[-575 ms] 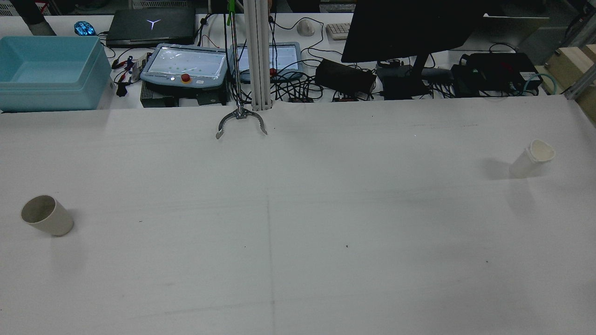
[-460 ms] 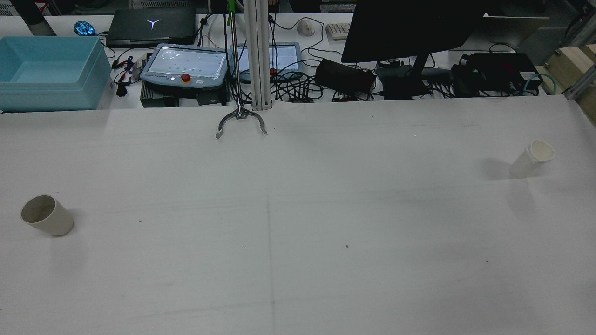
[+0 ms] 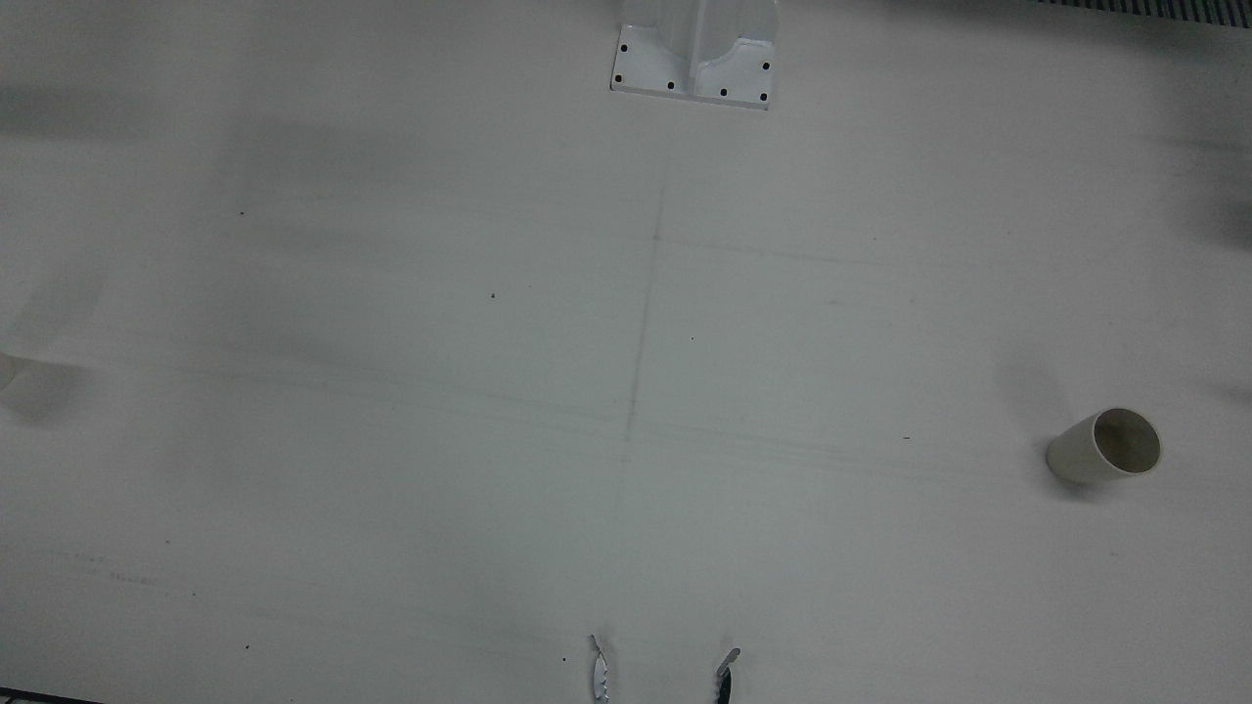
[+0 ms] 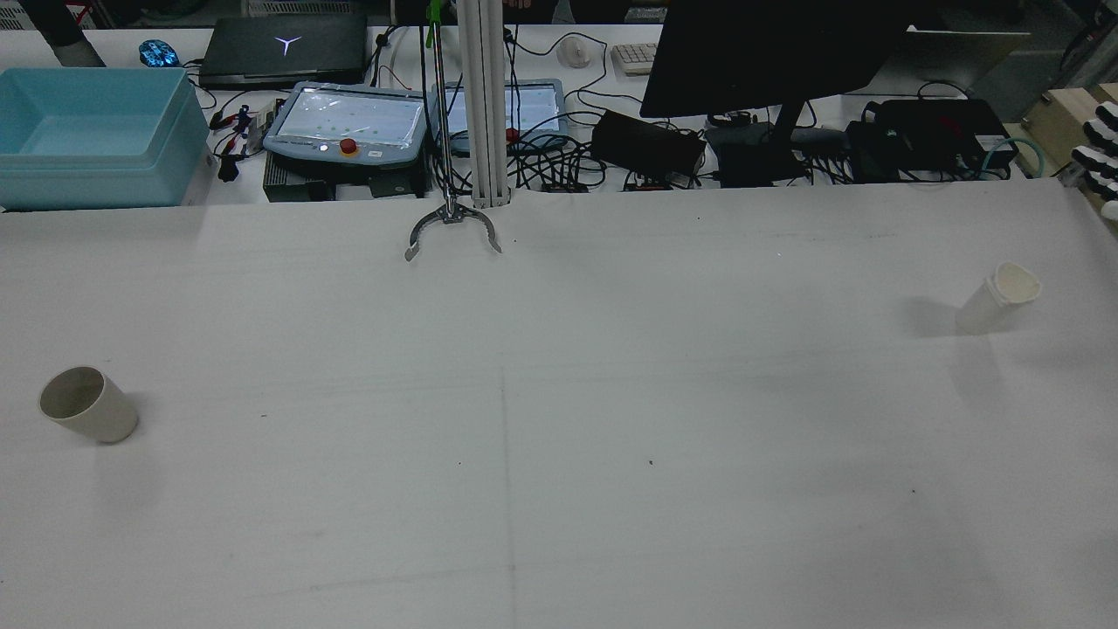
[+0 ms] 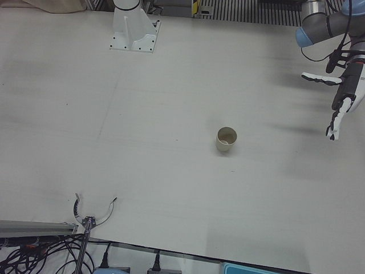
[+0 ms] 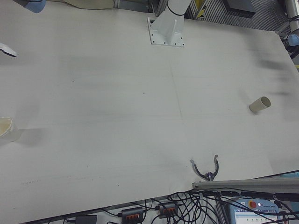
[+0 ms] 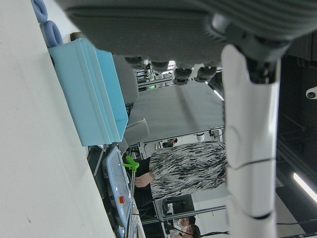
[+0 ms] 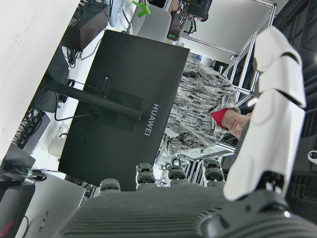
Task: Pour water
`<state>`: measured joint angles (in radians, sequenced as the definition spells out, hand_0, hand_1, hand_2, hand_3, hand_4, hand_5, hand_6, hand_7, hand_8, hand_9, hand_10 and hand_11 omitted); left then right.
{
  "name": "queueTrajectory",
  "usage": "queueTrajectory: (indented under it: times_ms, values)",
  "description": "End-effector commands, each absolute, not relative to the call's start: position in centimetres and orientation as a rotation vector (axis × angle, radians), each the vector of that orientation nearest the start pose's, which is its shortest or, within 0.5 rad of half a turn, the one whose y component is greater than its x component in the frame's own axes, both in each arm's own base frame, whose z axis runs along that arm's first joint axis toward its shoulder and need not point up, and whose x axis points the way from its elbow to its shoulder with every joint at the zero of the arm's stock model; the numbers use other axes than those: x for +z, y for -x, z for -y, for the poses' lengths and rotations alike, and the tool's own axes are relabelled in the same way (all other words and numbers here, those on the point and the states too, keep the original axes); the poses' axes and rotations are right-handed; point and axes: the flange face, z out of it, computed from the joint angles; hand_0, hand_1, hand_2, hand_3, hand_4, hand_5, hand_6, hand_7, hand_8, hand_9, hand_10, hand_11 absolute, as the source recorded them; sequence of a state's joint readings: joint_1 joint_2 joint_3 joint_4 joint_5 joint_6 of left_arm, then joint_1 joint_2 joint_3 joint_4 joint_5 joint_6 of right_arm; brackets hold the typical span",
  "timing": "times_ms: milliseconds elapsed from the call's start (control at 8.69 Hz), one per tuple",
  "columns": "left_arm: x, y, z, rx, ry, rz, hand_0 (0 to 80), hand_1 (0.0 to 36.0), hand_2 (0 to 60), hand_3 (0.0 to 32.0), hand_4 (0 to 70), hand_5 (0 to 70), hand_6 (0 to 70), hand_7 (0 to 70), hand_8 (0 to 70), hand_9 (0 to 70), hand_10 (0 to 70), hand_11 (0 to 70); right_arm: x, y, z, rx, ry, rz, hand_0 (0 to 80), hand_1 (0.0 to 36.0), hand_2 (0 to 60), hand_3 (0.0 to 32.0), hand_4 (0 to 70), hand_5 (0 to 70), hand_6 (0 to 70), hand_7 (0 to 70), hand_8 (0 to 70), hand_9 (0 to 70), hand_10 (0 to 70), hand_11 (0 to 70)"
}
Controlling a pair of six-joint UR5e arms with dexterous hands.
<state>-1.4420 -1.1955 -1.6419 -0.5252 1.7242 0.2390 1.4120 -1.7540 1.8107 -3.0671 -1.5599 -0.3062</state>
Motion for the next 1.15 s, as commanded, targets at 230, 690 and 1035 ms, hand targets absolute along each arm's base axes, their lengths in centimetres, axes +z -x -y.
queueTrajectory:
  times_ms: [230,690,1035]
  values:
    - [84.0,5.9,33.6,-1.720,-0.092,-2.142,53.9,13.9,0.0,0.0,18.5,0.0,9.5,6.4,1.7,0.0,4.9,9.1,62.9,-2.8,44.8,-2.222,0.154,-2.706,50.4,22.1,21.5,0.0,0.0,7.4,15.1,10.2,4.7,6.1,0.0,0.0]
    - [83.9,-0.8,39.4,-1.631,-0.029,-2.160,48.3,6.7,0.0,0.0,21.1,0.0,9.4,7.2,1.4,0.0,3.2,5.8,63.0,-2.5,44.7,-2.239,0.159,-2.710,50.5,21.8,20.5,0.0,0.0,7.1,14.7,10.0,3.6,4.3,0.0,0.0]
    - [82.0,-5.3,42.6,-1.549,-0.005,-2.152,75.7,28.9,2.6,0.0,17.4,0.0,10.5,8.4,3.1,0.2,2.5,6.8,63.2,-2.4,44.6,-2.249,0.160,-2.705,50.8,22.1,19.9,0.0,0.0,6.8,14.0,9.6,1.8,1.7,0.0,0.0]
